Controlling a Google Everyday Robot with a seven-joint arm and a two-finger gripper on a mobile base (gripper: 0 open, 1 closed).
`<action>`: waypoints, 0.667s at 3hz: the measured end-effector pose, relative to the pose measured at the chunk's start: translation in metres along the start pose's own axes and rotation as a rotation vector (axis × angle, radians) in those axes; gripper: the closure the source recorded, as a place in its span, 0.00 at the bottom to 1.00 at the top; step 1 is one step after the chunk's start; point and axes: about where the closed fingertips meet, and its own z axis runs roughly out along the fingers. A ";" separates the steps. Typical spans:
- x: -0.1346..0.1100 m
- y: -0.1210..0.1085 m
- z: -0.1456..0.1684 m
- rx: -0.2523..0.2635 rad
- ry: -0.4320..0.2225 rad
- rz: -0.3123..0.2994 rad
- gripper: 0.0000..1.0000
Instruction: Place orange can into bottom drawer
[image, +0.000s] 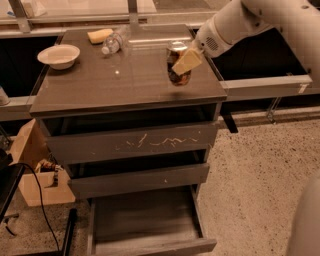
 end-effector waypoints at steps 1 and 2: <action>0.004 0.019 -0.029 0.007 -0.029 0.010 1.00; 0.009 0.050 -0.052 0.017 -0.068 0.016 1.00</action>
Offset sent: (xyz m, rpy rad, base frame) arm -0.1348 -0.0047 0.0108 0.1122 -0.0453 -0.0273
